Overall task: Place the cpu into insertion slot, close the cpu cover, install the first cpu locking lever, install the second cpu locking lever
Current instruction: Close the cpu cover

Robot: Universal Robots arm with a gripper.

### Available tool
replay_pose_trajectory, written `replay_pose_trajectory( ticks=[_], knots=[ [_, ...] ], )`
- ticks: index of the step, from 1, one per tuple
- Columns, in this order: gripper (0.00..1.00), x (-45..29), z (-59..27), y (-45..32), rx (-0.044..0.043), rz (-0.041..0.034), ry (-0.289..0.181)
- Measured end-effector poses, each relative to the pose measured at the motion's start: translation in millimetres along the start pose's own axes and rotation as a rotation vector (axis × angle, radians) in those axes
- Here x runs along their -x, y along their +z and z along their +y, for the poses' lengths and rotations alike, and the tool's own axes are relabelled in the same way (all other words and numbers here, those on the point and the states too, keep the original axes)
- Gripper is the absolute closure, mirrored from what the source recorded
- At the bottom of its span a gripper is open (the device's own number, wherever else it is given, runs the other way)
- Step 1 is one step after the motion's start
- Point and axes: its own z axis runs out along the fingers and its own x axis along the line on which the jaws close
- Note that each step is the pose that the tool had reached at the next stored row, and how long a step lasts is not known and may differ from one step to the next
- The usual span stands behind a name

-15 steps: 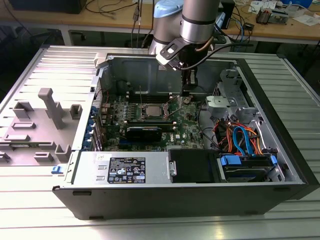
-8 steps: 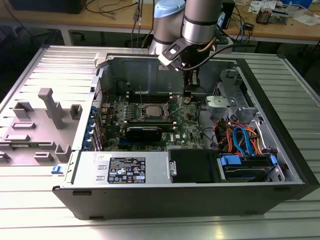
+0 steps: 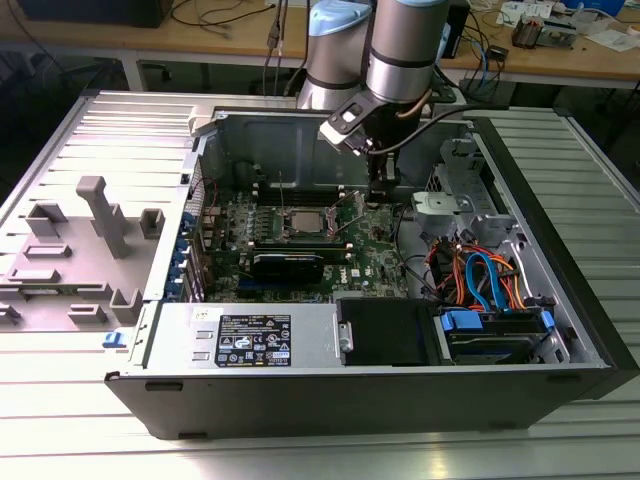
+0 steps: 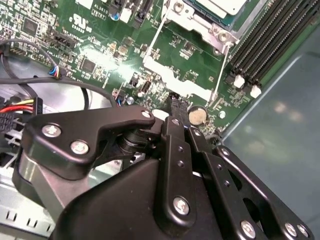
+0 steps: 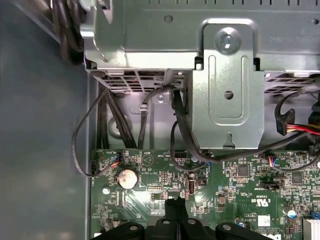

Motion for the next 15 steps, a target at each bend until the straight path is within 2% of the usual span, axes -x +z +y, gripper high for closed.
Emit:
replay_pose_trajectory(
  ticks=[2,5,9,14,15],
  knots=[
    [0.89,1.4,-0.4,1.5,-0.0038,0.0004,-0.001],
    [0.89,1.9,-3.5,1.4,-0.0039,0.0002,-0.007],
    [0.89,2.7,-13.5,1.4,-0.0032,0.0003,-0.032],
    [0.89,2.6,-20.8,1.2,-0.0027,0.0003,-0.047],
    [0.89,2.4,-26.4,0.9,-0.0046,0.0017,-0.049]
  ],
)
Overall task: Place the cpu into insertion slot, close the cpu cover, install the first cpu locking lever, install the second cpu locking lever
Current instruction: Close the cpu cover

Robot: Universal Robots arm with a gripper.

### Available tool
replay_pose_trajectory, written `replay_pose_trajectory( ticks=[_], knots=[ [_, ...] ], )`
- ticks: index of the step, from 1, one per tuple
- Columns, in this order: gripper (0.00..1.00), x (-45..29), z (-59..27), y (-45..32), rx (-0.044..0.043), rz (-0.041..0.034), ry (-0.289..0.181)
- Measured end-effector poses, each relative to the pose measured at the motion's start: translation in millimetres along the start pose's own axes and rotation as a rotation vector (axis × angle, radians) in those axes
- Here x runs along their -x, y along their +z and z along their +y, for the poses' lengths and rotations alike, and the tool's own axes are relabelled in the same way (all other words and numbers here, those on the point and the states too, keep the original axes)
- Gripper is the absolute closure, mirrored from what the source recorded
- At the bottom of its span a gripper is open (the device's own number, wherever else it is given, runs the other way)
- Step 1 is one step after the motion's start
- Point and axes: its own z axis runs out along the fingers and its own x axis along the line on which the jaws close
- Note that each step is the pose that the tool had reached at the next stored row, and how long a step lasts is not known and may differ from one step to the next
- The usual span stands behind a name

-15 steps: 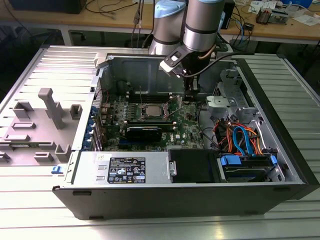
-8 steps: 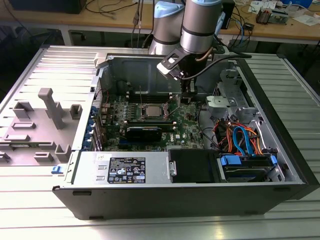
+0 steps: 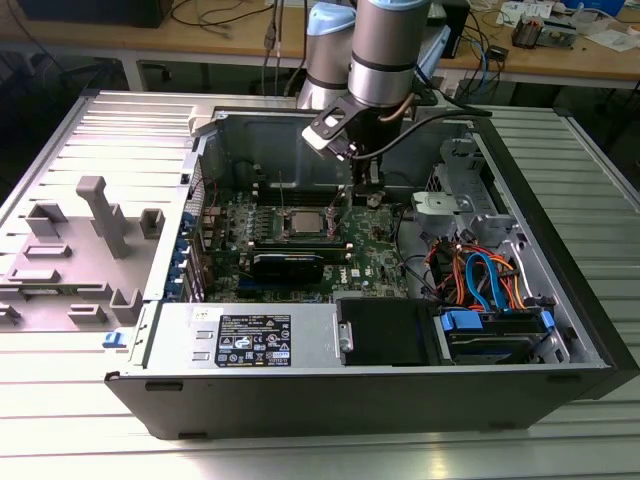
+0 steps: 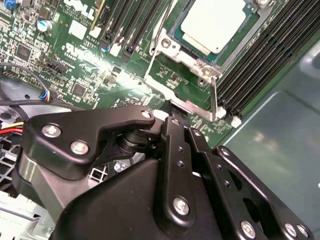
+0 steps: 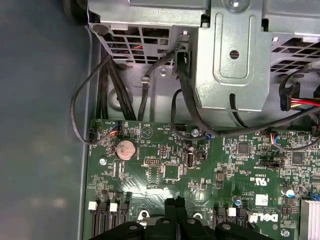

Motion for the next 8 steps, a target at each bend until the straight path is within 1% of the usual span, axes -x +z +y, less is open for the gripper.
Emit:
replay_pose_trajectory(
  ticks=[1,8],
  knots=[
    [0.89,-0.7,-11.3,-0.1,-0.0013,0.0003,0.0],
    [0.89,-0.9,-14.3,-0.1,-0.0012,0.0003,0.0]
  ],
)
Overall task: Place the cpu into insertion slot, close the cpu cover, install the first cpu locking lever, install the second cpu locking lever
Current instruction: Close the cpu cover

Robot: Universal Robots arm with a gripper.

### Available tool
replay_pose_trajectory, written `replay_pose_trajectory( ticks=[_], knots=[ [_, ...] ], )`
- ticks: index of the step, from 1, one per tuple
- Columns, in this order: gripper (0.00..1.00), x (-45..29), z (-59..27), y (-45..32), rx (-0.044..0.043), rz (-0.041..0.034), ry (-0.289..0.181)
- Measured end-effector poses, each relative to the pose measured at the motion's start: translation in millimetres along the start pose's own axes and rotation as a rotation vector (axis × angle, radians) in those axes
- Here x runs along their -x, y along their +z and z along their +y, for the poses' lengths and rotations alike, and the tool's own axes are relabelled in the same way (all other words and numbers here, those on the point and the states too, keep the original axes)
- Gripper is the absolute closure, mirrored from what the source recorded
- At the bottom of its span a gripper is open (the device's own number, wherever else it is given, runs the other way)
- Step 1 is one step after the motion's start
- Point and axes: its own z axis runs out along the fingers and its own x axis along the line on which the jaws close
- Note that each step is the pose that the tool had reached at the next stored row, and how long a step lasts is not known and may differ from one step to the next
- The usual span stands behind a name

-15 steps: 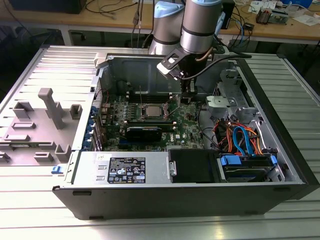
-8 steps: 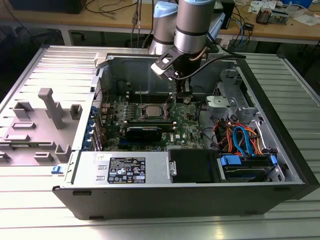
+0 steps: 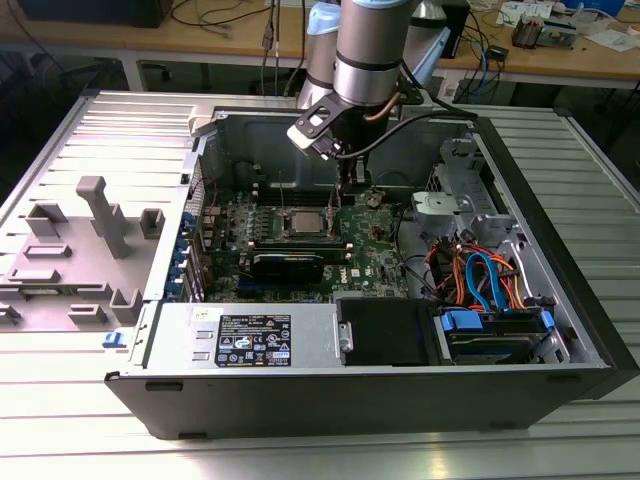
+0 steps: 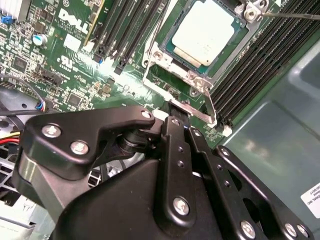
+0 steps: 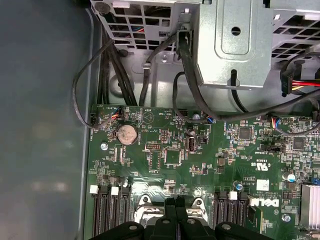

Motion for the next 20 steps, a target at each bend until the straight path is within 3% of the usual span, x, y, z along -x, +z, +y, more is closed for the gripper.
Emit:
replay_pose_trajectory(
  ticks=[11,20],
  knots=[
    [0.89,0.0,-0.3,0.0,0.0,0.0001,0.0],
    [0.89,-0.6,-10.6,0.2,0.0,0.0001,0.0]
  ],
)
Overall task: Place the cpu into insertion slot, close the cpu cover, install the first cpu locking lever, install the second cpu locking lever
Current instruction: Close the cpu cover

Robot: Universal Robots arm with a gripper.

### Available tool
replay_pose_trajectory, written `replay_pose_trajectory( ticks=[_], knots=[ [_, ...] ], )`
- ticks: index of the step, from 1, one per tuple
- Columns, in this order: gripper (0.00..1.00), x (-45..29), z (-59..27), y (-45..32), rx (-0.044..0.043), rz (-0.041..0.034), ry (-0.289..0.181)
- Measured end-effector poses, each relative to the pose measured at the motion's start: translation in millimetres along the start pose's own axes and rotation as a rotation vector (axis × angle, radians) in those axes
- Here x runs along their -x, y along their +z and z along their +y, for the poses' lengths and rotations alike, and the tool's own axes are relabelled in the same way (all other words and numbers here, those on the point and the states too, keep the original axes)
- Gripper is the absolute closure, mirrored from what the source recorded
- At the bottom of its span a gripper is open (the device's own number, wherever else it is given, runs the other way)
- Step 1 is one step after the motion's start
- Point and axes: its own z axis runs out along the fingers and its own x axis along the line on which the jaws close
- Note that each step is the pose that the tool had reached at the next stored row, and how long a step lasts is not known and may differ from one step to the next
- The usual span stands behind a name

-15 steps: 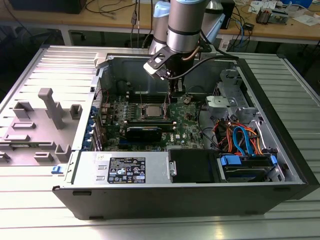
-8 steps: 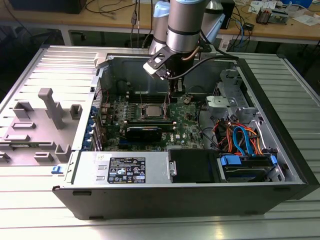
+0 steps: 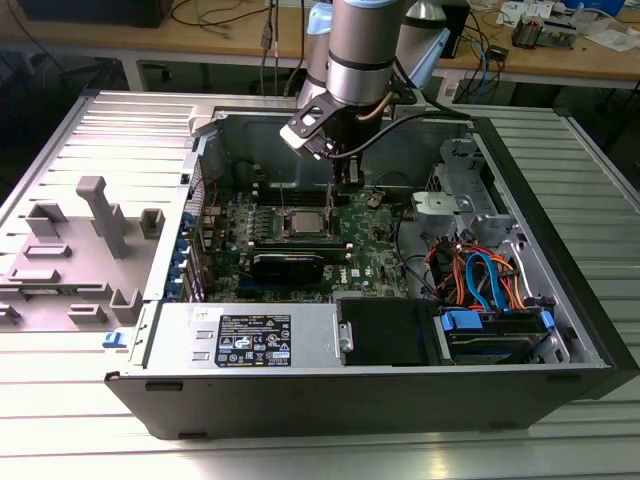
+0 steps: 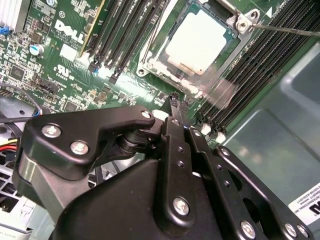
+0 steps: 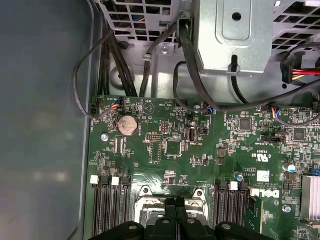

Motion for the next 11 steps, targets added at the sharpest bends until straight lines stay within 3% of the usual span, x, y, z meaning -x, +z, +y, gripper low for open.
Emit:
replay_pose_trajectory(
  ticks=[5,11],
  knots=[
    [0.89,-0.1,-1.9,0.9,0.0003,0.0002,0.0],
    [0.89,-1.8,-29.5,4.3,0.0087,-0.0005,0.0]
  ],
)
